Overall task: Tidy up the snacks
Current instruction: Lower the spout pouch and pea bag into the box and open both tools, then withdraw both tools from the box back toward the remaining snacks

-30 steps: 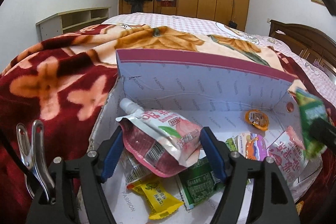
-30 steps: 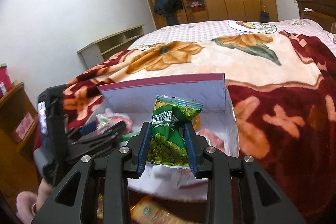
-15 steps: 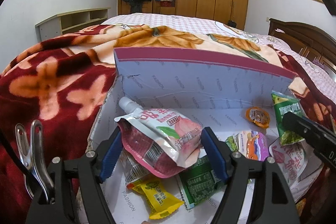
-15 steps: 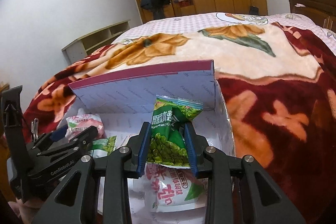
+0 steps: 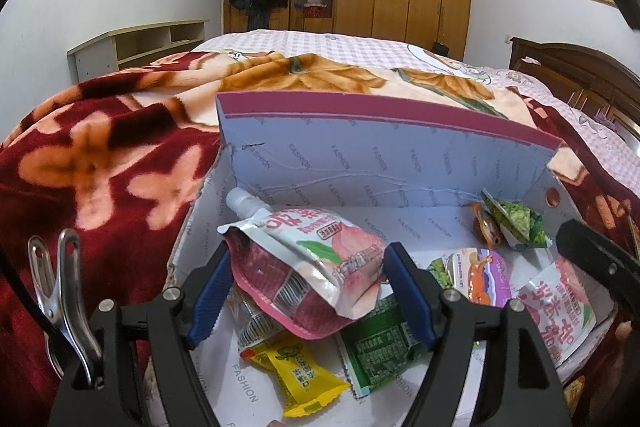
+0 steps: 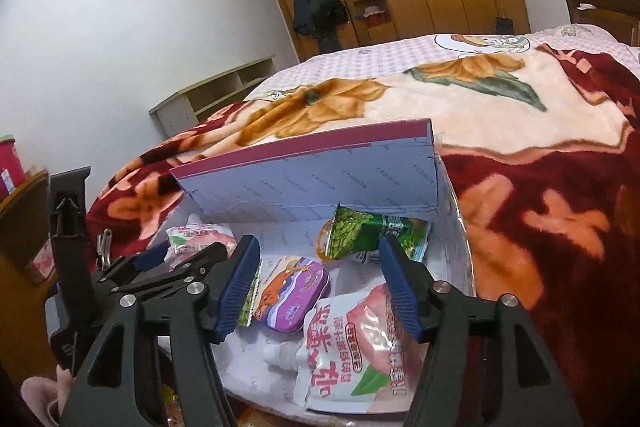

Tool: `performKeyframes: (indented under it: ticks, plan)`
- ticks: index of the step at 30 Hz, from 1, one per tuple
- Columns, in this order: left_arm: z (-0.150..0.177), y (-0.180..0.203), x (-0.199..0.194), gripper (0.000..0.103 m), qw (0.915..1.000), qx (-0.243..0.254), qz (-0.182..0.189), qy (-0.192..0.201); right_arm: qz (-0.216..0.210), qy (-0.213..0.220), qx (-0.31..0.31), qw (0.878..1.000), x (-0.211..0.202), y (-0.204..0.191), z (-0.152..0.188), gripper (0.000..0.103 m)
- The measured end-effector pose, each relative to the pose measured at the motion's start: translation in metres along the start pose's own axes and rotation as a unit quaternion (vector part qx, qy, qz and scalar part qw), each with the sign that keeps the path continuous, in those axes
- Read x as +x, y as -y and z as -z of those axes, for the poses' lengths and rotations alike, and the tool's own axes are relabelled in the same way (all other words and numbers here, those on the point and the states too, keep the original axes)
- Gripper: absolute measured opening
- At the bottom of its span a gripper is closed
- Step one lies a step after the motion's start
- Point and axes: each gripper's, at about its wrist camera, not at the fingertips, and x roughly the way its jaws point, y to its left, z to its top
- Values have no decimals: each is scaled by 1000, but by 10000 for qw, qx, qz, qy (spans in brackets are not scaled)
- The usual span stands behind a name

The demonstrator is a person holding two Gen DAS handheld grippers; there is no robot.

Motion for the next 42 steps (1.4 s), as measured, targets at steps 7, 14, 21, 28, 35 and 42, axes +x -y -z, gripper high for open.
performKeyframes:
  ticks: [7, 14, 21, 28, 35, 42]
  plan:
    - [-1, -4, -10, 79, 9997, -206, 123, 65, -136, 18, 147, 9998, -17, -5, 6, 64]
    - [-3, -12, -33, 79, 9980, -547, 309, 118, -235, 31, 35, 9997, -33, -16, 19, 64]
    - [-1, -8, -65, 79, 9987, -421, 256, 156, -215, 25, 124, 9997, -53, -18, 32, 64]
    - [14, -7, -94, 79, 9994, -285, 190, 69, -187, 1, 172, 9997, -70, -20, 43, 64]
    - [36, -13, -114, 79, 9993, -315, 192, -84, -184, -101, 56, 9998, -86, -31, 56, 64]
    - [60, -14, -126, 79, 9993, -240, 180, -228, -237, -202, -100, 9995, -100, -43, 68, 64]
